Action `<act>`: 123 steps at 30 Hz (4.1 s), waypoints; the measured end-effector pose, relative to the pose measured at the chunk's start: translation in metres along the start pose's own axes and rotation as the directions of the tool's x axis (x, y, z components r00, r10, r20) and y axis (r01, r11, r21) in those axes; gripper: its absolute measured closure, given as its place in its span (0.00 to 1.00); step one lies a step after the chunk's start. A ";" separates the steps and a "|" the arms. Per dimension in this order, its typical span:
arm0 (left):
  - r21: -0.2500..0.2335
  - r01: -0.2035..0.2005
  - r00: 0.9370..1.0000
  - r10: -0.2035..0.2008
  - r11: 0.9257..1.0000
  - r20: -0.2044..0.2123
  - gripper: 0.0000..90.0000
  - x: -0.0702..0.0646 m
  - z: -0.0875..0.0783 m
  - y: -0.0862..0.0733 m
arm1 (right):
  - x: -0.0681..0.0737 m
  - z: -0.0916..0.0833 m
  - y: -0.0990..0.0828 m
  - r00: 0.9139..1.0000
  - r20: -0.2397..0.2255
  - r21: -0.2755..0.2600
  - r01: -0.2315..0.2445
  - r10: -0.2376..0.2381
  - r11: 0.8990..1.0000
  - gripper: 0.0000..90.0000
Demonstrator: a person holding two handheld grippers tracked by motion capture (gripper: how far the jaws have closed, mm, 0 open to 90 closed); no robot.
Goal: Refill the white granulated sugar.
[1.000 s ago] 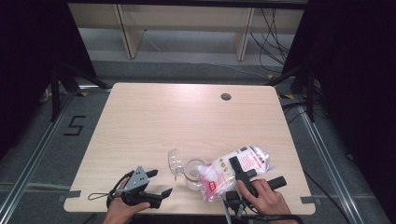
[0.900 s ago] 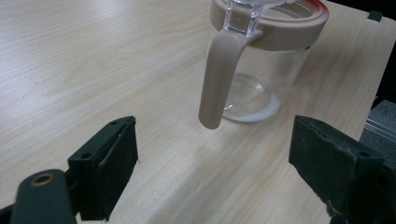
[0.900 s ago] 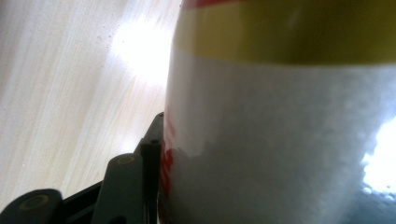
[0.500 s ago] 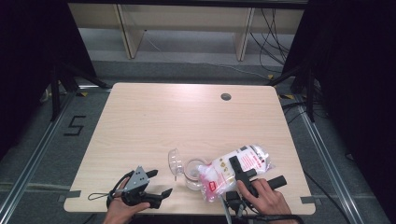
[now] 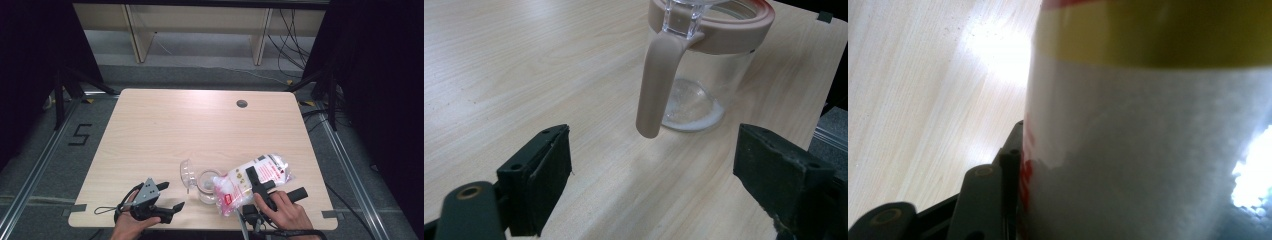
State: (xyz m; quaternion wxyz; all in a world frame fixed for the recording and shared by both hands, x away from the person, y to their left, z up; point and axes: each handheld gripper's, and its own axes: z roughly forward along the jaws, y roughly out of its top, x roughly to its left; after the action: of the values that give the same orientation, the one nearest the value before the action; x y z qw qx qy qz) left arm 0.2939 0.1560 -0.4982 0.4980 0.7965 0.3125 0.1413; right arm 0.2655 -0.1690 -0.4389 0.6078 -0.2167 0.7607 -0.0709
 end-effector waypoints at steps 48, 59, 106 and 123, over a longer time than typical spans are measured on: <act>0.014 0.019 1.000 -0.019 1.000 -0.013 0.17 -0.002 -0.001 0.000 | -0.007 -0.004 -0.008 1.000 0.012 0.010 0.015 -0.015 1.000 0.58; 0.013 0.020 1.000 -0.020 1.000 -0.014 0.17 -0.002 -0.001 0.000 | -0.008 -0.002 -0.008 0.999 0.014 -0.004 0.043 -0.043 0.999 0.58; 0.001 0.021 1.000 -0.021 1.000 -0.007 0.17 -0.003 0.000 0.000 | -0.012 -0.009 -0.003 0.998 0.017 0.003 0.053 -0.053 0.999 0.60; 0.006 0.025 1.000 -0.025 1.000 -0.007 0.17 -0.002 -0.001 0.000 | -0.016 -0.010 -0.001 0.997 0.015 0.007 0.077 -0.077 0.997 0.61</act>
State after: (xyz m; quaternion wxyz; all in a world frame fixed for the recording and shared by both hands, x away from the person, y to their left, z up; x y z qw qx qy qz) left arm 0.2918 0.1549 -0.4977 0.4961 0.7936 0.3246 0.1366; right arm 0.2586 -0.1649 -0.4212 0.6109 -0.2444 0.7470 -0.0951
